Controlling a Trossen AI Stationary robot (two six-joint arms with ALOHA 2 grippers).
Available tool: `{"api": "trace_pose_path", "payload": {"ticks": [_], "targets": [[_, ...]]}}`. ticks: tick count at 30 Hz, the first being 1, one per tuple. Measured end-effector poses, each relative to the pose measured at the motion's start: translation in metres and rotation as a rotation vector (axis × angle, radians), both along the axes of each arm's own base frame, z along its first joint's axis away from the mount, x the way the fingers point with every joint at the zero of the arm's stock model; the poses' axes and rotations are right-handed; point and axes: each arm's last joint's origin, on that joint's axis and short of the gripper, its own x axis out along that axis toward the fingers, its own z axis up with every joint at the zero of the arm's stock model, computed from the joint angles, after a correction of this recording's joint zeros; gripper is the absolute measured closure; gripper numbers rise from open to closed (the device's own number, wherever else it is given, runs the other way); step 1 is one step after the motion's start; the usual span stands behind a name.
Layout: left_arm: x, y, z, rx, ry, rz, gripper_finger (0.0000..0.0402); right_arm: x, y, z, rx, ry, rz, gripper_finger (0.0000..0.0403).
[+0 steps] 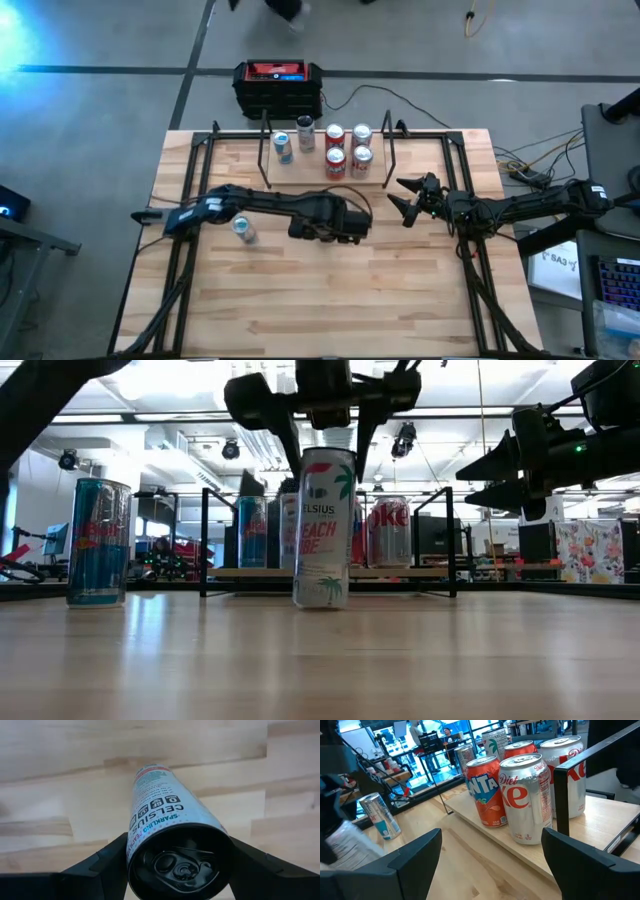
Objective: Place canned beverage on shelf
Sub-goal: Put the white and pink soda can on the shelf aligned with the other white and pink soda can
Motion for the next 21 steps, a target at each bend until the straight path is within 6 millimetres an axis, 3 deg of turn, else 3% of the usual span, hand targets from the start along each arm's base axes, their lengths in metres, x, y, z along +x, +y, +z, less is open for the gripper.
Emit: {"api": "trace_pose_path", "payload": {"ticks": [10,21], "targets": [[0.000,0.028,-0.005,-0.002,0.024,0.103,0.0153,0.000,0.000,0.000,0.000,0.000,0.000,0.0076],[-0.004,0.041,-0.007,0.081,0.048,0.237,0.0153,0.000,0.000,0.000,0.000,0.000,0.000,0.0076]]}}
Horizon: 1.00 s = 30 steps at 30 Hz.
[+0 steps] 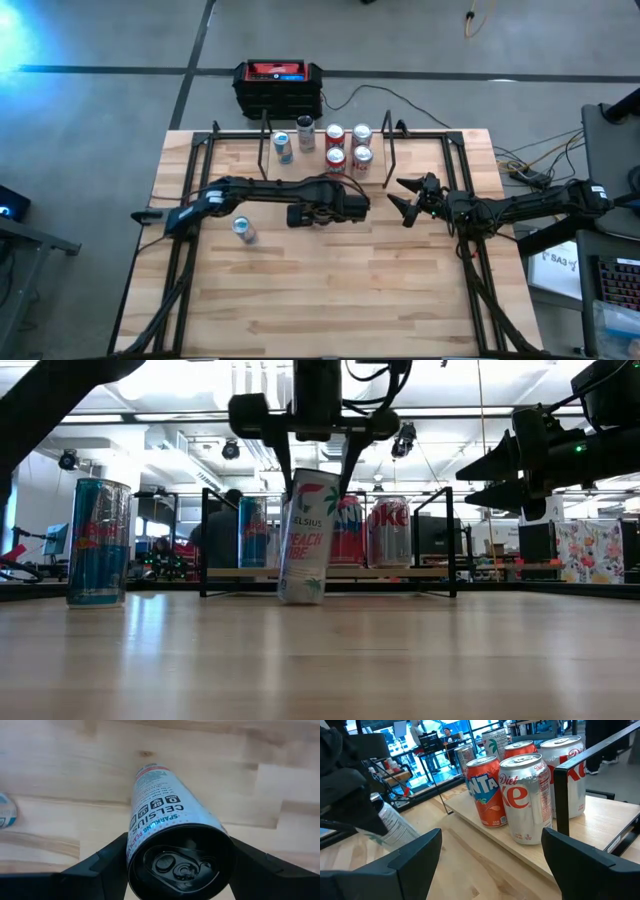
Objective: Place canned beverage on shelf
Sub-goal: Put the white and pink soda can on the shelf aligned with the other white and pink soda can
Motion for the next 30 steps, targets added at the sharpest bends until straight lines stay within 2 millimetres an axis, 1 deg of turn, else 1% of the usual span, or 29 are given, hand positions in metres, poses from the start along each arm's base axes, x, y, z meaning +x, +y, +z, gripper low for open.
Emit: {"api": "trace_pose_path", "payload": {"ticks": [7,12,16,20,27,30], "targets": [[-0.001,0.000,-0.001,0.012,-0.016,0.141,0.0153,0.000,0.000,0.000,0.000,0.000,0.000,0.0076],[0.000,0.000,-0.001,0.010,-0.031,0.208,0.0136,0.000,0.000,0.000,0.000,0.000,0.000,0.0076],[0.000,0.000,-0.001,0.008,-0.047,0.271,0.0136,0.000,0.000,0.000,0.000,0.000,0.000,0.0076],[0.001,0.000,0.002,0.004,-0.063,0.281,0.0141,0.000,0.000,0.000,0.000,0.000,0.000,0.0076],[0.000,-0.002,0.016,-0.005,-0.115,0.261,0.0142,0.000,0.000,0.000,0.000,0.000,0.000,0.0076],[0.001,-0.004,0.016,-0.007,-0.123,0.265,0.0143,0.000,0.000,0.000,0.000,0.000,0.000,0.0076]]}}
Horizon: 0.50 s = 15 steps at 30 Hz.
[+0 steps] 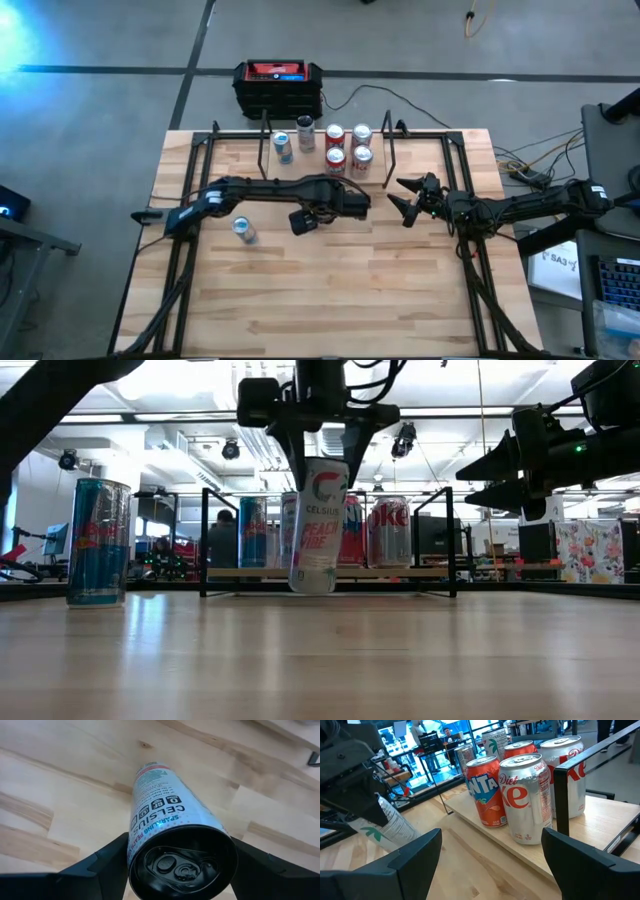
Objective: Place canned beverage on shelf
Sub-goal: Put the white and pink soda can on the shelf aligned with the other white and pink soda can
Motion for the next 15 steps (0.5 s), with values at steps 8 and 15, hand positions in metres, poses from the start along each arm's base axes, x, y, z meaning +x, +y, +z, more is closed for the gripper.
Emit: {"api": "trace_pose_path", "payload": {"ticks": [8,15], "targets": [[0.003,-0.004,-0.001,-0.004,-0.031,0.013,0.0143,0.000,0.000,0.000,0.000,0.000,0.000,0.0076],[0.008,-0.004,-0.011,-0.003,-0.019,0.016,0.0143,0.000,0.000,0.000,0.000,0.000,0.000,0.0076]]}}
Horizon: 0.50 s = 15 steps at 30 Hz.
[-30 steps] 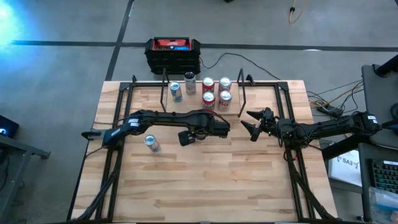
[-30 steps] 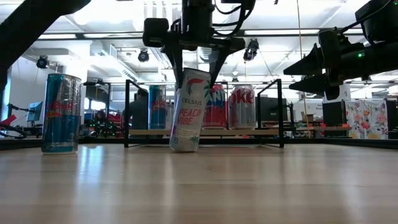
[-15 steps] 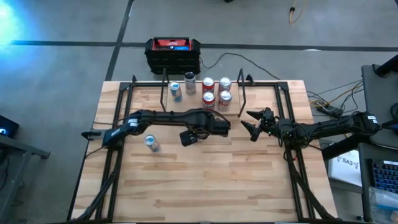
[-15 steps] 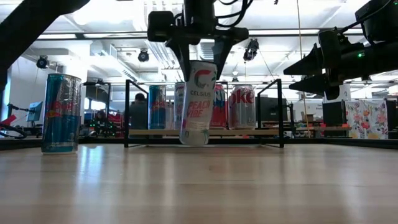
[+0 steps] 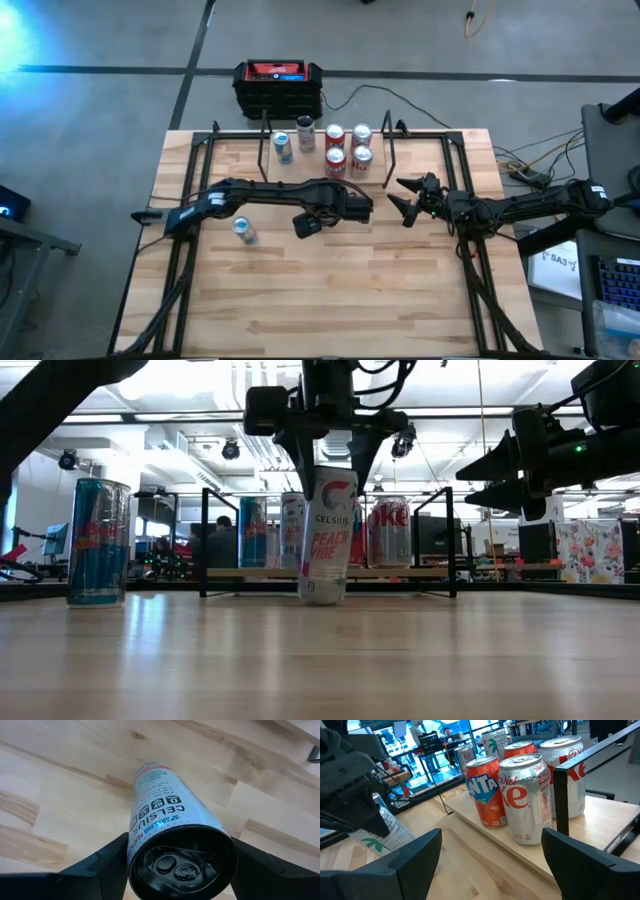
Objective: Place canned beverage on shelf
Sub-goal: Put the white and pink soda can on the shelf aligned with the other white and pink soda can
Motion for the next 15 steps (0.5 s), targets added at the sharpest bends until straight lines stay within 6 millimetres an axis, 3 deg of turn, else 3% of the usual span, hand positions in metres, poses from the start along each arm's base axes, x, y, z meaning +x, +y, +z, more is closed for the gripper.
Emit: {"api": "trace_pose_path", "payload": {"ticks": [8,15], "targets": [[-0.0011,0.0002,-0.0027,0.006,0.021,-0.011,0.0141,0.0000,-0.0001,0.0000,0.000,0.000,0.000,0.0076],[-0.0048,0.0004,-0.0033,0.012,0.069,-0.051,0.0077,0.0000,-0.0001,0.0000,0.000,0.000,0.000,0.0076]]}}
